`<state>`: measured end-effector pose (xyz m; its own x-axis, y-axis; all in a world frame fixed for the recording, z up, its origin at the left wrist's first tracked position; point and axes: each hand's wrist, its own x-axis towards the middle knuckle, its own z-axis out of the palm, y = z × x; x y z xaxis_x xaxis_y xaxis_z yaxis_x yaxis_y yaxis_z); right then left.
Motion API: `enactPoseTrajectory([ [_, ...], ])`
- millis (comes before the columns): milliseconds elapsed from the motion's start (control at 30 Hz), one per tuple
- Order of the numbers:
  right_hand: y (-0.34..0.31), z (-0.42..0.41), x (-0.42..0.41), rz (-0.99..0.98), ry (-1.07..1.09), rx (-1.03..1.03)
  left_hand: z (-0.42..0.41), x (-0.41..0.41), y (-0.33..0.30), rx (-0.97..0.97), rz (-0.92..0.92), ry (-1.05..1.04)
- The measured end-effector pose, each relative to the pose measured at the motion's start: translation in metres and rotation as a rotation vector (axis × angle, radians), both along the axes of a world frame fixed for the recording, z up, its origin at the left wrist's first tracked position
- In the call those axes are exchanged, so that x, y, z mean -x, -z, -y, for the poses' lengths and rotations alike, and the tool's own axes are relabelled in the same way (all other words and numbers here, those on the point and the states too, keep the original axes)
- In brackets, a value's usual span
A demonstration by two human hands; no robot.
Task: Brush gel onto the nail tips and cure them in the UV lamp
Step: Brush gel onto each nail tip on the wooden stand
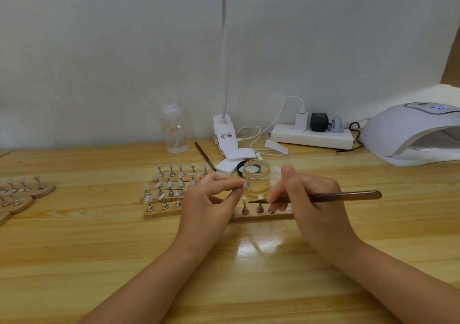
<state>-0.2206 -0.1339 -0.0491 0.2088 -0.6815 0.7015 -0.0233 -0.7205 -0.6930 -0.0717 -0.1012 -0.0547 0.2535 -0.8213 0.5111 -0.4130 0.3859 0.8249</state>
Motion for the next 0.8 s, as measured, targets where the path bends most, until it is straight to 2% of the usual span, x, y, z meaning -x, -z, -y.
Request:
enactPoseTrajectory([
  [167, -0.0022, 0.0024, -0.0004, -0.085, 0.095, 0.223, -0.0003, -0.0002, 0.0006, 0.007, 0.025, -0.009],
  [400, -0.0009, 0.0025, -0.0003, -0.087, 0.128, 0.287, -0.0001, 0.0004, -0.0001, 0.001, 0.028, -0.014],
  [567, 0.0018, 0.0030, 0.0009, -0.079, 0.106, 0.233, -0.0012, 0.0006, -0.0005, -0.010, 0.030, -0.010],
  [700, -0.0001, 0.0022, -0.0003, -0.091, 0.128, 0.281, -0.0007, 0.0005, -0.0004, -0.006, 0.019, -0.009],
  [800, 0.0017, 0.0022, 0.0002, -0.080, 0.097, 0.202, -0.0011, 0.0007, -0.0006, -0.011, 0.020, -0.009],
])
